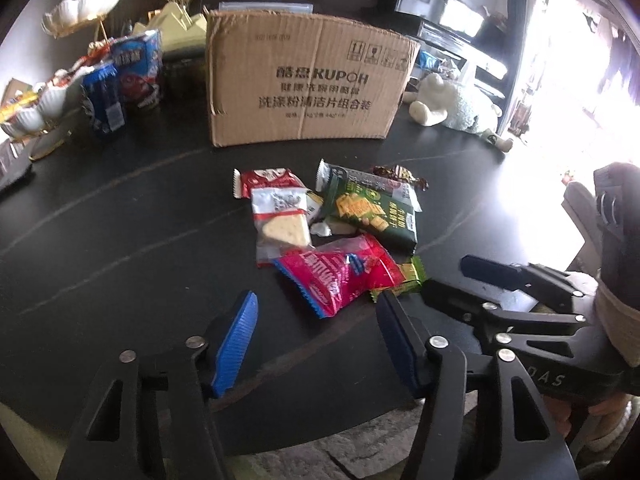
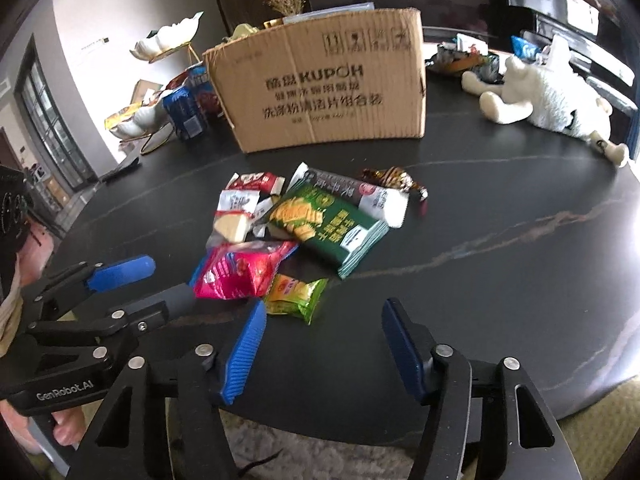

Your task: Organize snacks

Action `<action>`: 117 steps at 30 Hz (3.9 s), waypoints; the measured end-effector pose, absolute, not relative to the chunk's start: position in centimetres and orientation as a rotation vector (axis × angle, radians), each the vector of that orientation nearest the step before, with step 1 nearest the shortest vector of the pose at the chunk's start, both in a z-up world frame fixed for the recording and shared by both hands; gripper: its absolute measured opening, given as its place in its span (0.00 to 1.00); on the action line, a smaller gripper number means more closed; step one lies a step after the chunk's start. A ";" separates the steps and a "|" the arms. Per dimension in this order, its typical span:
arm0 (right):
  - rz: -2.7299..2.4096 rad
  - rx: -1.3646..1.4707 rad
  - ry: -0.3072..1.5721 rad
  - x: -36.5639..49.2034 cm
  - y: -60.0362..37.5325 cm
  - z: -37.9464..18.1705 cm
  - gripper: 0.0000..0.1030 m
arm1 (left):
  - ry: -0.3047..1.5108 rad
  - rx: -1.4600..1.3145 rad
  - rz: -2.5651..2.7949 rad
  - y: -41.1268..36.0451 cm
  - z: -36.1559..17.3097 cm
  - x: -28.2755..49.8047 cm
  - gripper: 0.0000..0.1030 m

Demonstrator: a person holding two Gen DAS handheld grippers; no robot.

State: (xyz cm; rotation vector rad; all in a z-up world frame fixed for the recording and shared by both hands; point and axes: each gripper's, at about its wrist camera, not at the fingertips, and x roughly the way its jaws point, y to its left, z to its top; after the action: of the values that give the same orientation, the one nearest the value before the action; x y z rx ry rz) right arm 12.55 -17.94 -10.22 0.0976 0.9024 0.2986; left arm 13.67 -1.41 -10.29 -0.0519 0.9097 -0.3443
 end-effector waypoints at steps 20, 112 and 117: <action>0.347 0.143 0.928 14.2 -17.4 -11.6 0.43 | 0.950 -0.171 -0.401 -1.2 -12.2 15.6 0.29; 0.290 0.057 0.448 27.6 -17.0 7.3 0.08 | 0.474 -0.050 -0.244 -1.2 6.6 31.0 0.15; 0.290 0.077 0.479 29.0 -17.4 6.4 0.08 | 0.471 -0.009 -0.207 -1.9 6.5 32.3 0.40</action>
State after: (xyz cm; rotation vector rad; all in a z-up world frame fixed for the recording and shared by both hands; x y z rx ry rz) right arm 29.03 -17.36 6.37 0.0772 0.4793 0.2899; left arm 32.26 -1.88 6.50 -0.0089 0.4714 -0.2070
